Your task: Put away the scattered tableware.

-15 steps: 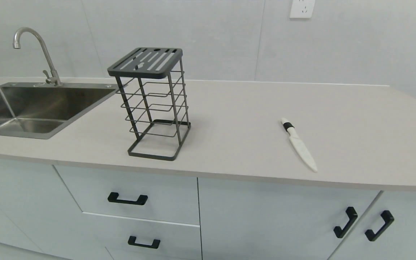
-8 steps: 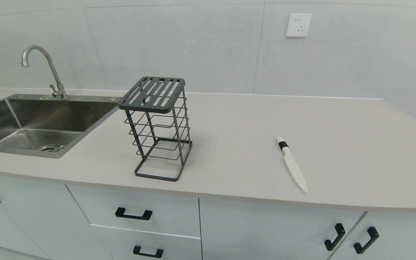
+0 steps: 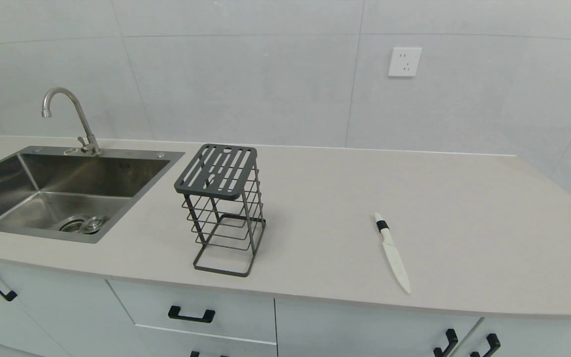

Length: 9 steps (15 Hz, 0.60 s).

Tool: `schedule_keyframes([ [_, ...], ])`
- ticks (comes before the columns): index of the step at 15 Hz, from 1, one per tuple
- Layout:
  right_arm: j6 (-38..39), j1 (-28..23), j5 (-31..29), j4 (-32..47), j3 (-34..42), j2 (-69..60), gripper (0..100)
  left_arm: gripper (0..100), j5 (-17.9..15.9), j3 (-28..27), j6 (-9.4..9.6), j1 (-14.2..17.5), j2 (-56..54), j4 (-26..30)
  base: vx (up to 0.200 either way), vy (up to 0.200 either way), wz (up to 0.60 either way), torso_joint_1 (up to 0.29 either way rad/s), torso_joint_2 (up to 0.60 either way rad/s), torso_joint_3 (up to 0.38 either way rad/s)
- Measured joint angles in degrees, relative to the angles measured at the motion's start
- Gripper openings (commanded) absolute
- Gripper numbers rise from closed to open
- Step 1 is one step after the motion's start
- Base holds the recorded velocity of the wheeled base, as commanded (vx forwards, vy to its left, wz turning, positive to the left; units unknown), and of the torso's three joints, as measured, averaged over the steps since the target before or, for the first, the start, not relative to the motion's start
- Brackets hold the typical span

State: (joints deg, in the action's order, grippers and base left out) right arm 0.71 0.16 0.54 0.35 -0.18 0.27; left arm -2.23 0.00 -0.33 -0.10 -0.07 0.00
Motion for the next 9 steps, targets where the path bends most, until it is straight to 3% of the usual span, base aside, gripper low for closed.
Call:
schedule_keyframes([
  [6,0.0,0.0,0.0,0.0,0.0,0.0,100,100,0.0,0.0,0.00,0.0,0.0,0.0,0.000,0.000,0.00,0.304,-0.59,-0.284],
  [9,-0.1,0.0,0.0,0.0,0.0,0.0,100,100,0.0,0.0,0.01,0.1,0.0,0.0,0.000,0.000,0.00,0.129,-0.25,-0.123],
])
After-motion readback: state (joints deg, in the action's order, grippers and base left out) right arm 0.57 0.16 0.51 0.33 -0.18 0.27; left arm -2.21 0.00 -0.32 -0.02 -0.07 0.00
